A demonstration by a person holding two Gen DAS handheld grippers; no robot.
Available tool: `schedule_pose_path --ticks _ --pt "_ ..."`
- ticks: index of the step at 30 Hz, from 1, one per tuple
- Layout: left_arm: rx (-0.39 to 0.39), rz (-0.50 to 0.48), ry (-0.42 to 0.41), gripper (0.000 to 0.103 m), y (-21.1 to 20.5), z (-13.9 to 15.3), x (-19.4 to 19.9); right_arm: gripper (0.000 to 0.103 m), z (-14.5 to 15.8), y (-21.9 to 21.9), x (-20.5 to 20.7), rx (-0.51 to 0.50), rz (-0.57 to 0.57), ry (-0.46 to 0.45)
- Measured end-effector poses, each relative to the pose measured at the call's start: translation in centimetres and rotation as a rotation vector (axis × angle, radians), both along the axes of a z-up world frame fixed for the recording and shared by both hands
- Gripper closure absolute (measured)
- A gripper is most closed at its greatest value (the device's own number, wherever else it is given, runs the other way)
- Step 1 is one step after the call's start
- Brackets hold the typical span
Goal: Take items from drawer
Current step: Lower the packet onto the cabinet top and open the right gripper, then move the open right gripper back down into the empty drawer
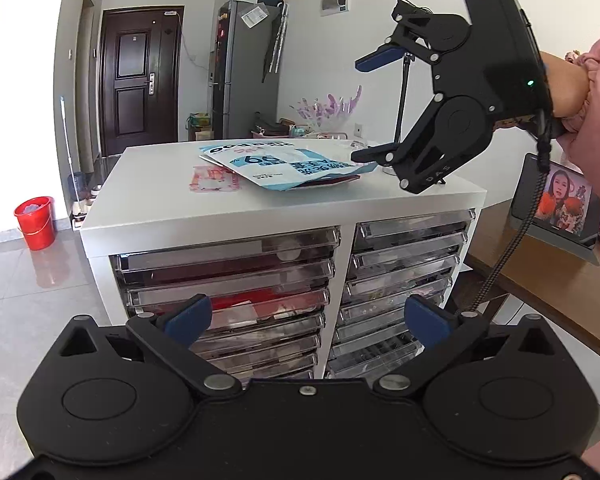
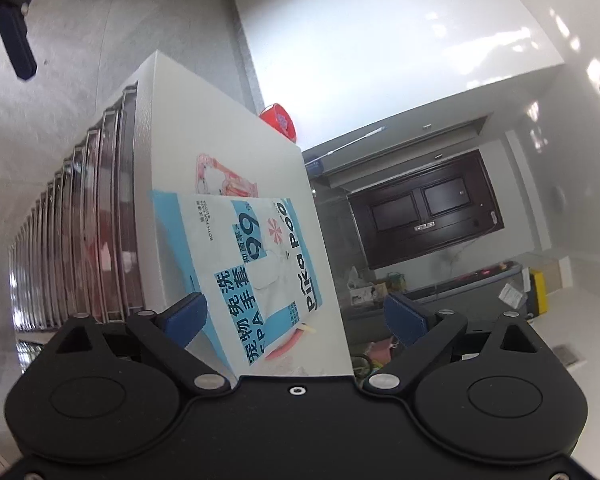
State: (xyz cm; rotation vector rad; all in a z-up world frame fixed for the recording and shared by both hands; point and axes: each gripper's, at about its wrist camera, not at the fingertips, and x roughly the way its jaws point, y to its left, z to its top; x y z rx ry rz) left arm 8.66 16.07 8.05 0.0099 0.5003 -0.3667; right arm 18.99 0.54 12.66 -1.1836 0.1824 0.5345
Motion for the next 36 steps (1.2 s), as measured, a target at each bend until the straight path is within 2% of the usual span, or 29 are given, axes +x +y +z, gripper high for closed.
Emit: schedule_pose_path --ticks 4,9,14,18,25,28,31,34,36 --pt "-0.004 -0.026 0.006 0.000 -0.6 -0.3 -0.5 0.003 1.3 -3.3 -1.7 0.157 -0.010 0.106" --pt "-0.013 -0.087 0.008 0.000 -1.8 -0.9 -1.6 0.003 -0.1 -8.4 -5.5 0.280 -0.040 0.171" --pt "0.013 -0.123 0.058 0.000 -3.6 -2.2 -1.4 0.003 -4.7 -12.4 -8.4 0.341 -0.135 0.257" --pt "0.034 -0.137 0.134 0.000 -5.5 -4.2 -1.0 0.005 -9.8 -14.8 -9.8 0.347 -0.208 0.409" --pt "0.071 -0.141 0.218 0.000 -8.3 -7.4 -1.6 0.036 -19.3 -14.4 -10.4 0.355 -0.242 0.675" --pt "0.158 -0.145 0.243 0.000 -9.4 -9.3 -2.4 0.055 -22.2 -12.9 -10.1 0.376 -0.239 0.746" --pt "0.199 -0.132 0.280 0.000 -9.7 -11.0 -3.2 0.056 -24.3 -11.2 -9.2 0.402 -0.270 0.807" --pt "0.178 -0.103 0.319 0.000 -8.6 -12.0 -3.4 0.056 -26.1 -9.7 -8.0 0.427 -0.344 0.852" --pt "0.171 -0.084 0.324 0.000 -8.0 -12.1 -3.3 0.060 -27.0 -8.9 -7.4 0.439 -0.401 0.874"
